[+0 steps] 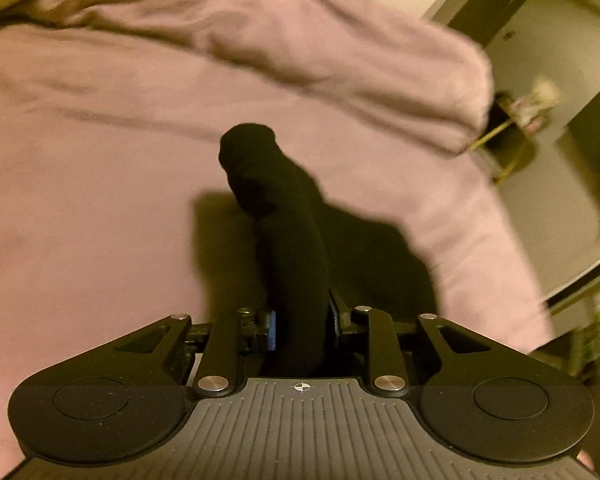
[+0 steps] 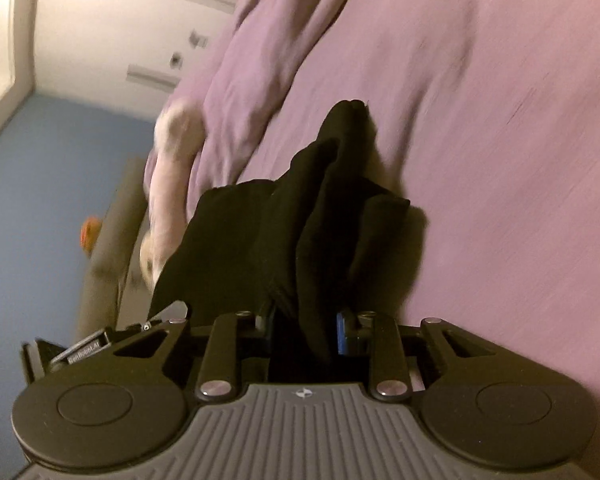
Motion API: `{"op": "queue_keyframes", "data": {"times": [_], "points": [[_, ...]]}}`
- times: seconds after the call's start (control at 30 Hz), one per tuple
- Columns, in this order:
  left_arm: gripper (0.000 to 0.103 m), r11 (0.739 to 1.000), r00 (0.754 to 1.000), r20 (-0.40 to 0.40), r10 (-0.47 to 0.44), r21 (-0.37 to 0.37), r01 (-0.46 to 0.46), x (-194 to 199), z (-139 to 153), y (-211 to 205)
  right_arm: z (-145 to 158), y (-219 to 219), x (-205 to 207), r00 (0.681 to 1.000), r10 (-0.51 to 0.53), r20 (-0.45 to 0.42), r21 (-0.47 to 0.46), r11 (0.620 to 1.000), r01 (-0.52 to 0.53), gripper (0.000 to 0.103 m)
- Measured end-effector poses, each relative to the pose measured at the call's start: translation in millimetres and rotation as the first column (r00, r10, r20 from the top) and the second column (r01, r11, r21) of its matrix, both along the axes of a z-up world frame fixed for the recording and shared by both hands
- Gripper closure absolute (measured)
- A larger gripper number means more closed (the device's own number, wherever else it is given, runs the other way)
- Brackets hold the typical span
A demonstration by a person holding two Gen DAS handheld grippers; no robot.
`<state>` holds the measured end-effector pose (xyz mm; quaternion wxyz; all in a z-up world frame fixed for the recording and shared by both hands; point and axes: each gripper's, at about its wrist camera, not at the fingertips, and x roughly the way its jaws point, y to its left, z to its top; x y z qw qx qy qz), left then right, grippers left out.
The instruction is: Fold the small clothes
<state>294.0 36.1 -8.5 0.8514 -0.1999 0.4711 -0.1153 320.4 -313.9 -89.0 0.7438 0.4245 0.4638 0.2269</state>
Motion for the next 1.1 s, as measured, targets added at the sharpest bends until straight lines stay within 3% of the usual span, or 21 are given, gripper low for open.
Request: {"op": "queue_keyframes", "data": {"times": [0.07,0.1,0.17,0.3,0.53,0.63,0.77,0.8,0.9,0.97,1.03,1.1], "points": [[0.07,1.0,0.999,-0.046,0.007,0.024,-0.006,-10,-11,10,5,14,-9,1.0,-0.002,0.024,-0.039,0.999,0.003,0.075],[0.069,0.999,0.998,-0.049,0.027,0.037,-0.025,-15,-13,16,9,17,-11,1.0,-0.007,0.025,-0.066,0.998,0.009,0.069],[0.069,0.998,0.998,-0.023,0.062,0.034,-0.061,-26,-9,27,21,17,-19,1.0,-0.024,0.017,-0.128,0.991,0.026,0.063],[0.063,0.996,0.996,0.0,0.084,0.009,-0.084,-48,-1,26,45,3,-54,0.995,-0.036,0.095,-0.234,0.97,0.058,0.051],[0.051,0.998,0.999,-0.004,0.05,0.038,-0.049,-79,-11,8,43,-8,-86,0.996,0.02,0.086,-0.215,0.977,-0.001,0.038],[0.049,0.997,0.996,-0.059,0.07,-0.03,-0.072,-80,-23,15,42,-3,-82,0.995,0.037,0.094,-0.255,0.967,-0.012,0.029],[0.047,0.979,0.99,-0.117,0.081,-0.175,-0.101,-78,-41,27,35,6,-75,0.996,0.039,0.083,-0.277,0.961,-0.015,0.028],[0.048,0.973,0.988,-0.127,0.085,-0.201,-0.11,-78,-44,30,35,7,-76,0.996,0.035,0.082,-0.279,0.96,-0.011,0.03],[0.063,0.968,0.985,-0.144,0.1,-0.215,-0.13,-78,-45,37,36,13,-75,0.999,0.03,0.035,-0.269,0.963,-0.019,0.061],[0.069,0.966,0.983,-0.153,0.1,-0.22,-0.132,-78,-44,41,42,20,-79,0.999,0.037,0.037,-0.322,0.946,-0.023,0.067],[0.075,0.96,0.982,-0.159,0.105,-0.241,-0.141,-78,-41,45,47,29,-81,0.997,0.058,0.048,-0.351,0.936,-0.038,0.079],[0.076,0.958,0.982,-0.152,0.109,-0.247,-0.144,-80,-34,49,48,26,-83,0.998,0.047,0.037,-0.256,0.966,-0.036,0.082]]}}
